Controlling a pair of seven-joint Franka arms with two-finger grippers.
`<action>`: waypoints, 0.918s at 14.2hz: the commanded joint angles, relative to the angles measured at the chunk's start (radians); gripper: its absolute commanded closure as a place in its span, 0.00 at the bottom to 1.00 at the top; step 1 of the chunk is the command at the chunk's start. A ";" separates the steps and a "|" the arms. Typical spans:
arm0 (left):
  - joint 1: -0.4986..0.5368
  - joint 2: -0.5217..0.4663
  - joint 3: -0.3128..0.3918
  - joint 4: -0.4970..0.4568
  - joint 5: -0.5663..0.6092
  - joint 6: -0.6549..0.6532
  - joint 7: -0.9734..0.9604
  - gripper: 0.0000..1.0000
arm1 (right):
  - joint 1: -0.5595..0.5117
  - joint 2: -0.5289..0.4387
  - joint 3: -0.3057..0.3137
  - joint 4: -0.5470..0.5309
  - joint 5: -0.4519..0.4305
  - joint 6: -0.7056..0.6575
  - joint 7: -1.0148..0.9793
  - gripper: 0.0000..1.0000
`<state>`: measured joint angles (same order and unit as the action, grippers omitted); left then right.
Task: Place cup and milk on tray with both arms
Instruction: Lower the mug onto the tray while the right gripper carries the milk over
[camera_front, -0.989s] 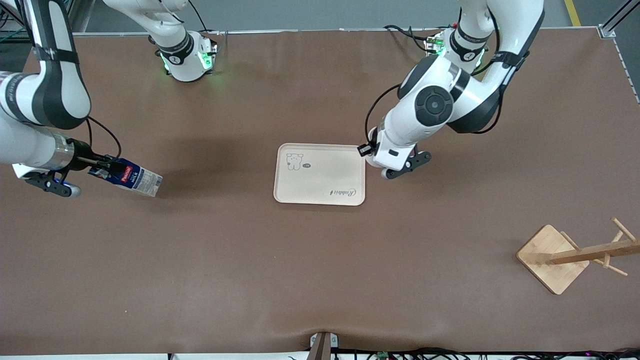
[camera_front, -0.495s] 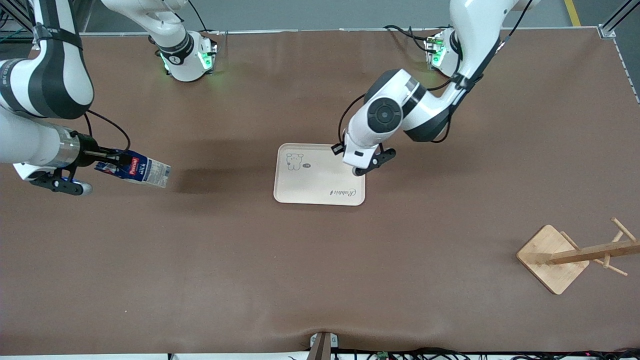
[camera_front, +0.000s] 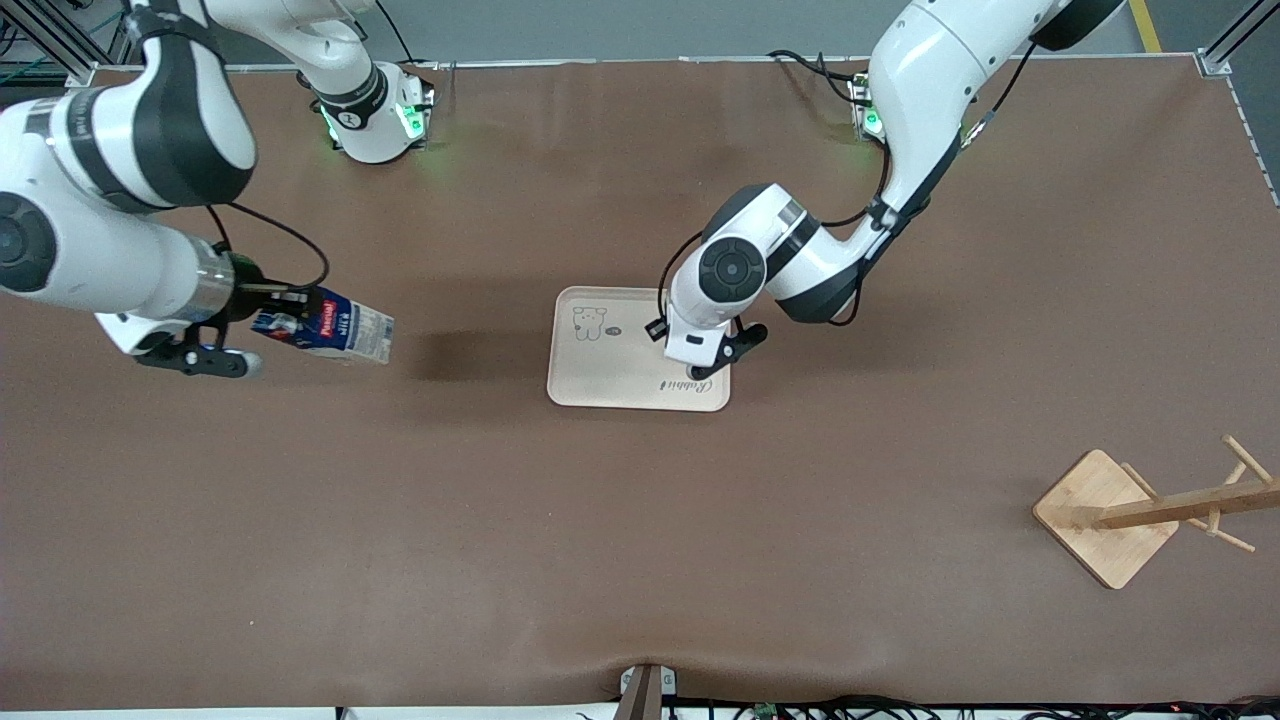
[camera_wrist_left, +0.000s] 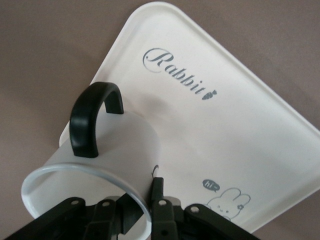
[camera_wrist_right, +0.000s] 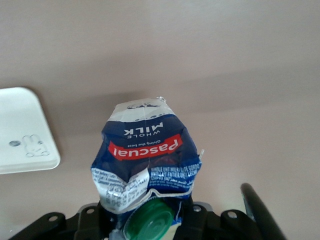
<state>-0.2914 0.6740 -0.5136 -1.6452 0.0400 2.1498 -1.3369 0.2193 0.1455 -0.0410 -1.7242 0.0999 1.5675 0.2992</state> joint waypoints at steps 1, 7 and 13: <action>-0.011 0.064 0.000 0.064 0.047 -0.010 -0.021 1.00 | 0.069 0.028 -0.007 0.018 0.055 -0.005 0.076 1.00; -0.008 0.084 0.015 0.064 0.047 -0.011 -0.007 0.60 | 0.259 0.114 -0.007 0.022 0.144 0.123 0.244 1.00; 0.004 0.058 0.021 0.117 0.052 -0.028 -0.010 0.00 | 0.368 0.233 -0.007 0.123 0.166 0.152 0.284 1.00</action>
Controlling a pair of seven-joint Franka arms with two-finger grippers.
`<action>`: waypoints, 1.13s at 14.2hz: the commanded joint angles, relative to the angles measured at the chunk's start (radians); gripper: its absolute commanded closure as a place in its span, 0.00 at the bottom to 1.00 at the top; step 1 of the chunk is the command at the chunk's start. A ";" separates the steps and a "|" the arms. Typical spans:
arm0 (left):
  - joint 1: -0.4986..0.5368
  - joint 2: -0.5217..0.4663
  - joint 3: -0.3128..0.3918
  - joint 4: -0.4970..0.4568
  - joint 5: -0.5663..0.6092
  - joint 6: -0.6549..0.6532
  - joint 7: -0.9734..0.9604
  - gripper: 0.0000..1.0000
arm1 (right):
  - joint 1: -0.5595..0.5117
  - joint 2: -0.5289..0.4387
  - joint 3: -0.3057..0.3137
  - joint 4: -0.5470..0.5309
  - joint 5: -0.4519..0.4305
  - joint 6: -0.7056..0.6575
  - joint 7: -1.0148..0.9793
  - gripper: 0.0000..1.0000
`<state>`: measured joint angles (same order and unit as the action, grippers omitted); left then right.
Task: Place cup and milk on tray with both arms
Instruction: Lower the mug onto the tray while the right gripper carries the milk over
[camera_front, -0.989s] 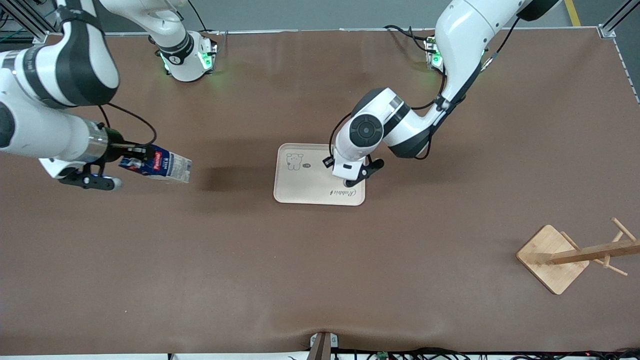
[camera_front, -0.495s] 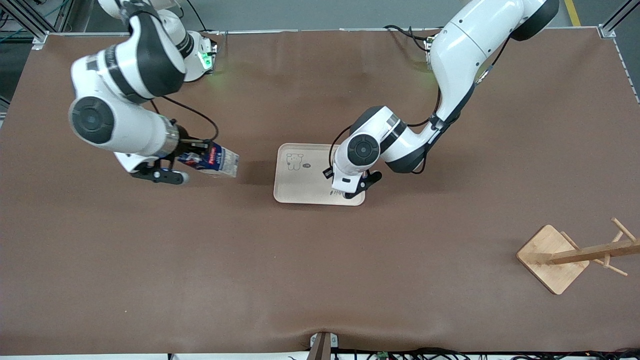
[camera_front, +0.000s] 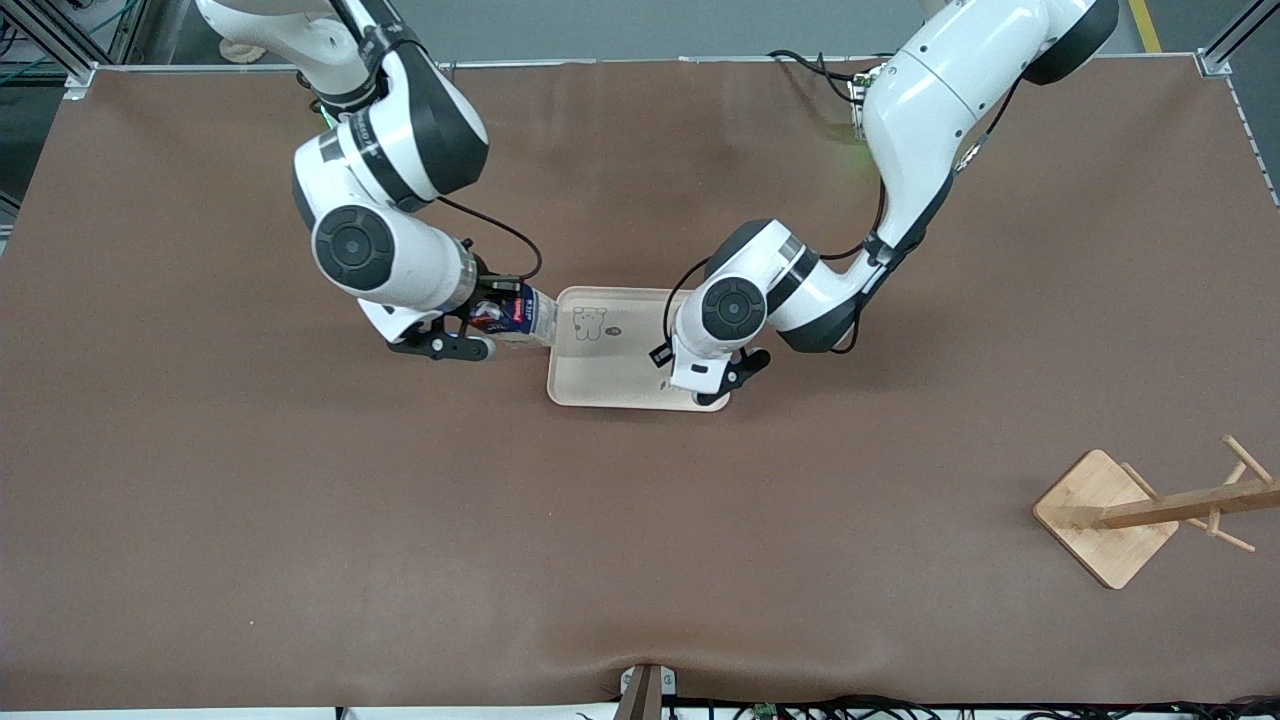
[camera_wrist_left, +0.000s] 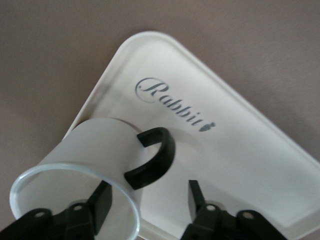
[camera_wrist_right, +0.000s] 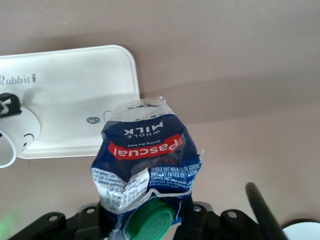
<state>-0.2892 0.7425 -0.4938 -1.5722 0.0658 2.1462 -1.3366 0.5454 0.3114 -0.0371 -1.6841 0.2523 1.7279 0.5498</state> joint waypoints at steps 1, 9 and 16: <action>0.010 -0.032 0.001 0.044 0.026 -0.034 -0.009 0.00 | 0.059 0.086 -0.010 0.101 0.012 0.004 0.051 1.00; 0.131 -0.190 0.001 0.135 0.028 -0.279 0.157 0.00 | 0.149 0.155 -0.017 0.087 -0.019 0.110 0.134 0.89; 0.281 -0.360 0.000 0.149 0.026 -0.457 0.442 0.00 | 0.153 0.156 -0.014 0.078 -0.065 0.102 0.134 0.00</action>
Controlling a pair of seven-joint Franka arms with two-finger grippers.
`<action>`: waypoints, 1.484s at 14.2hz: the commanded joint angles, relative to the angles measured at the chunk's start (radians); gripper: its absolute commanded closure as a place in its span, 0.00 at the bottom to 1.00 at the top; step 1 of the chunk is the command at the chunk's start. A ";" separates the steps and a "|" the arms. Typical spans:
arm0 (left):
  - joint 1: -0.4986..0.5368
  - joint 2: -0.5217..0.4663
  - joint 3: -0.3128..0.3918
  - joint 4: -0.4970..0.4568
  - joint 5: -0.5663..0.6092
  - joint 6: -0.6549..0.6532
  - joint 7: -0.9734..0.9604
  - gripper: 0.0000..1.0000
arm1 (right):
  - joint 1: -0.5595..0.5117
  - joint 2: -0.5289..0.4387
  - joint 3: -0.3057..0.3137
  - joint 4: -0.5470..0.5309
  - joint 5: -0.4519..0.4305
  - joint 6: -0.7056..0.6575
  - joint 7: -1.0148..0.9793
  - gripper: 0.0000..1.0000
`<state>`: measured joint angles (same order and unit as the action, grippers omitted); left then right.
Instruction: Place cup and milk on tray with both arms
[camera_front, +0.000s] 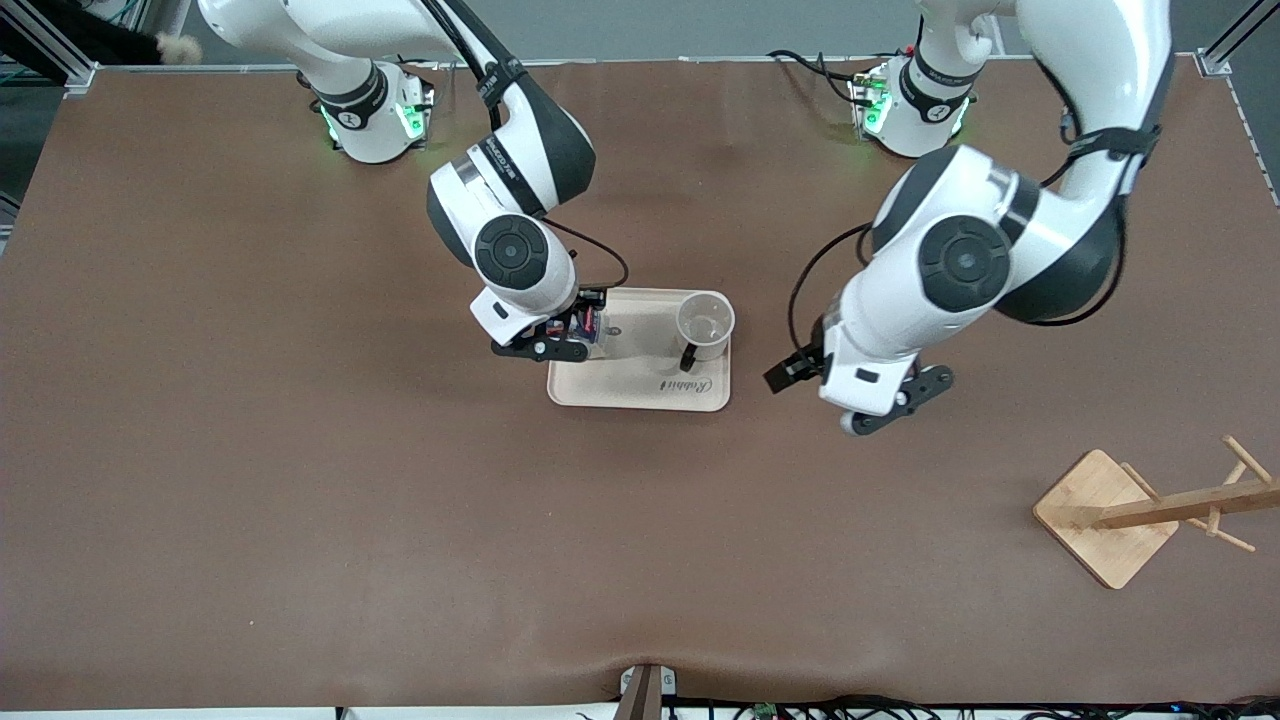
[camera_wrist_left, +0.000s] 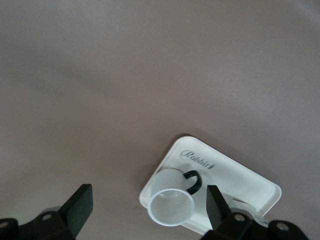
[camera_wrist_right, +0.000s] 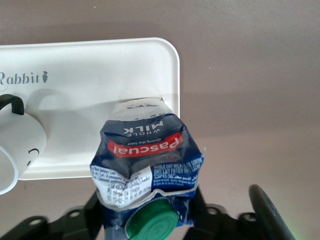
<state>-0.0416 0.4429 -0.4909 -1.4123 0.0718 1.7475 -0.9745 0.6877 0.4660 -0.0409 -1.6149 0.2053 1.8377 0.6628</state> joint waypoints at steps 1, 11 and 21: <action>0.069 -0.084 -0.003 -0.011 0.020 -0.100 0.145 0.00 | 0.006 0.002 -0.010 0.016 -0.011 -0.012 0.023 0.00; 0.298 -0.274 0.006 -0.011 0.022 -0.184 0.537 0.00 | -0.199 -0.010 -0.011 0.415 -0.009 -0.273 0.009 0.00; 0.355 -0.381 0.020 -0.014 0.034 -0.250 0.649 0.00 | -0.347 -0.229 -0.040 0.342 -0.201 -0.377 -0.159 0.00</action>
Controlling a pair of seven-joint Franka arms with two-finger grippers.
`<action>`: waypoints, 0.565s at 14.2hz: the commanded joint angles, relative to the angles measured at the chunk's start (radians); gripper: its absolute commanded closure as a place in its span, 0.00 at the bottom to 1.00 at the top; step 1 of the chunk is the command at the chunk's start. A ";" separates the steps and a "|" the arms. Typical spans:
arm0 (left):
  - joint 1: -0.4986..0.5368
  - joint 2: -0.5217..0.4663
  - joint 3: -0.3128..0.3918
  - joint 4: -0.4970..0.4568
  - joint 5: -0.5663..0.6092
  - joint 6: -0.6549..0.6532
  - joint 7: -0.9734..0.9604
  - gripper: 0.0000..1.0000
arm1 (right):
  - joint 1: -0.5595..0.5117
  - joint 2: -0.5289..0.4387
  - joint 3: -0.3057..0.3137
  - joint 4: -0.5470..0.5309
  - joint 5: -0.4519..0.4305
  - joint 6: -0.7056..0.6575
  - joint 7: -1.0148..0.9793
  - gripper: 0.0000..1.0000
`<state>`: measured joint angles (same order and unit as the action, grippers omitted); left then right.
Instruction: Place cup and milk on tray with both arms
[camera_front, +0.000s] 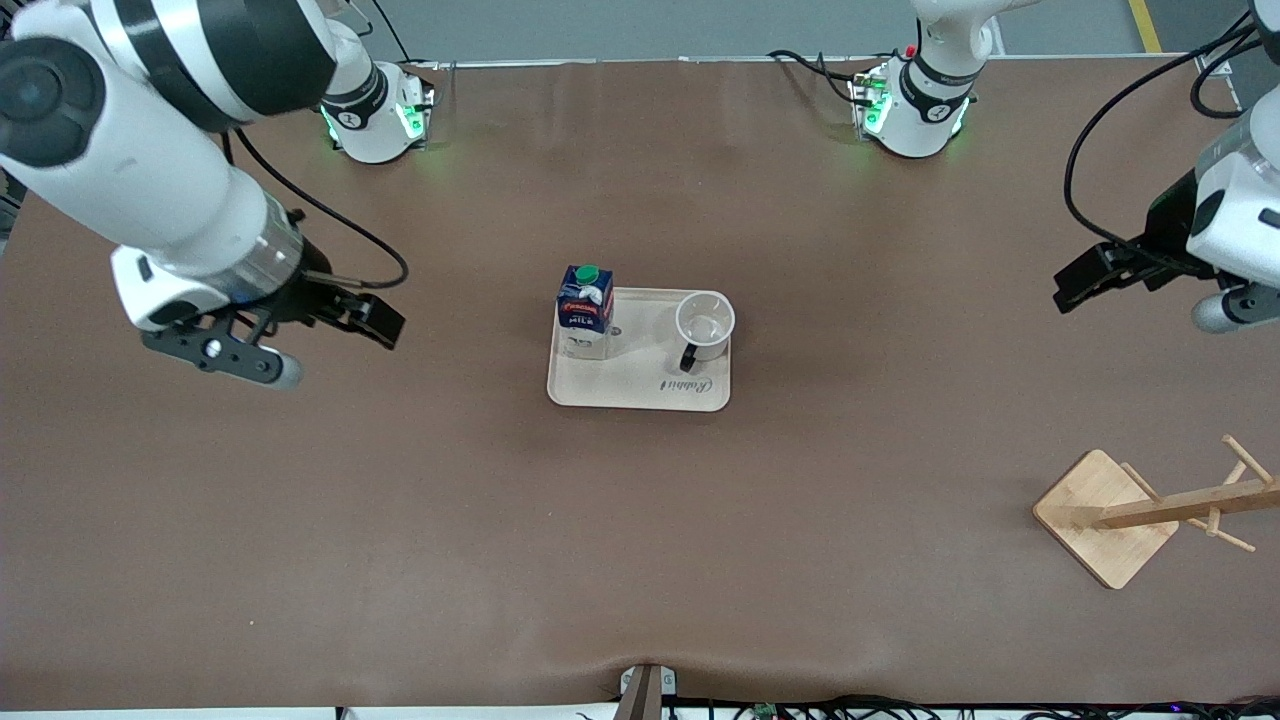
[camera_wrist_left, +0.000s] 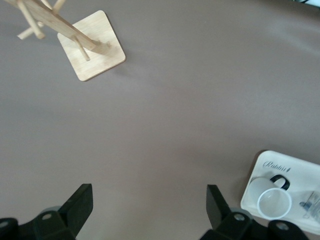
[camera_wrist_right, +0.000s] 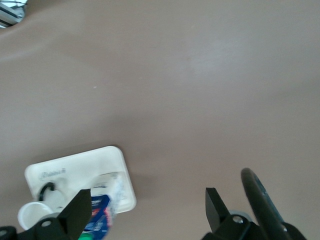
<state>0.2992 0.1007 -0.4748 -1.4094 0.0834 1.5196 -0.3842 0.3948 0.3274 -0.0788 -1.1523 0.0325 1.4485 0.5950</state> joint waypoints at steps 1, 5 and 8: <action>0.027 -0.058 0.004 -0.022 0.022 -0.028 0.080 0.00 | -0.092 -0.128 -0.004 -0.168 -0.028 0.013 -0.177 0.00; -0.131 -0.107 0.162 -0.048 0.019 -0.045 0.138 0.00 | -0.243 -0.226 -0.003 -0.280 -0.028 -0.060 -0.528 0.00; -0.268 -0.162 0.339 -0.112 0.009 -0.047 0.252 0.00 | -0.324 -0.225 -0.012 -0.293 -0.042 0.009 -0.535 0.00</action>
<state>0.0978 0.0046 -0.2262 -1.4508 0.0851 1.4730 -0.2053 0.1214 0.1329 -0.1047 -1.3985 0.0103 1.4183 0.0838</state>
